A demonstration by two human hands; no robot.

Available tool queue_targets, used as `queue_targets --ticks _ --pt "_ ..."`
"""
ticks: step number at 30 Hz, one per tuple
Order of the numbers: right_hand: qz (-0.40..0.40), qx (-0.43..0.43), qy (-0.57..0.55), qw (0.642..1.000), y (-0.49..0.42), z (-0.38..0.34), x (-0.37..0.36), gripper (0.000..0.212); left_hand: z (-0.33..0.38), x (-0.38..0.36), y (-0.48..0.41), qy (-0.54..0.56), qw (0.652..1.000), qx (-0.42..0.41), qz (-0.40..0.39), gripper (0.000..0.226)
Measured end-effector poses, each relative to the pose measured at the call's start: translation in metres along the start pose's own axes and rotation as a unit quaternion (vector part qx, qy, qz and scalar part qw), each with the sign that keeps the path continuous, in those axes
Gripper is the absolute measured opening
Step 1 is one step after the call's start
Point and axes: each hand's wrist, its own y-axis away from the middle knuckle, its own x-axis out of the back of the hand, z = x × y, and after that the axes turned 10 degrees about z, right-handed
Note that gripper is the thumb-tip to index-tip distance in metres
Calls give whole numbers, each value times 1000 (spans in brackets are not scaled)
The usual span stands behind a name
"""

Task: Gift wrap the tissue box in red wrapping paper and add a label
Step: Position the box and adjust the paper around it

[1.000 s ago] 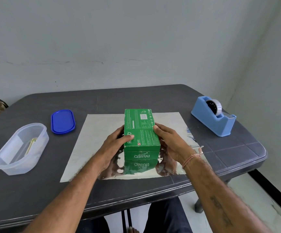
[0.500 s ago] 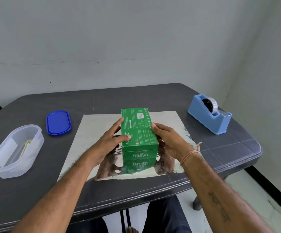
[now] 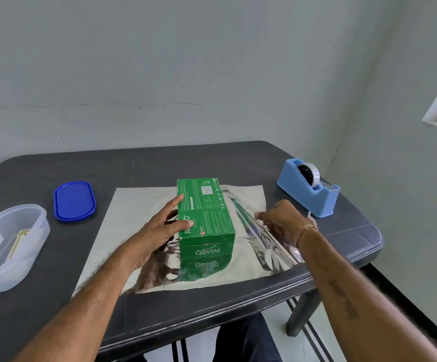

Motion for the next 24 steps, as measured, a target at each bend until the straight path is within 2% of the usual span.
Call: queue_targets --ticks 5,10,11,12,13,15,17,19,21,24 --pt "-40 -27 -49 998 -4 -11 3 45 3 0 2 6 1000 -3 -4 78" --pt "-82 -31 -115 989 -16 -19 -2 112 1 1 2 12 1000 -12 -3 78" --pt "-87 -34 -129 987 -25 -15 -4 120 1 1 2 13 1000 -12 -4 78" --pt "-89 -45 -147 984 -40 -13 -7 119 1 2 2 14 1000 -10 -4 78" --pt "-85 -57 -174 979 -37 -18 -6 106 1 1 2 12 1000 -7 -6 78" --pt "-67 -53 -224 971 -16 -37 -4 60 1 2 2 10 1000 -3 -7 79" --pt "-83 -13 -252 964 -4 -55 -4 30 0 3 1 12 1000 -1 -6 79" --pt "-130 24 -285 949 2 -69 -6 26 -1 4 -1 14 1000 0 -6 79" --pt "-169 62 -296 938 7 -80 -12 37 -2 4 -3 21 1000 6 -5 79" --pt "-200 115 -247 941 12 -93 -22 51 -3 5 -5 31 999 13 -4 79"
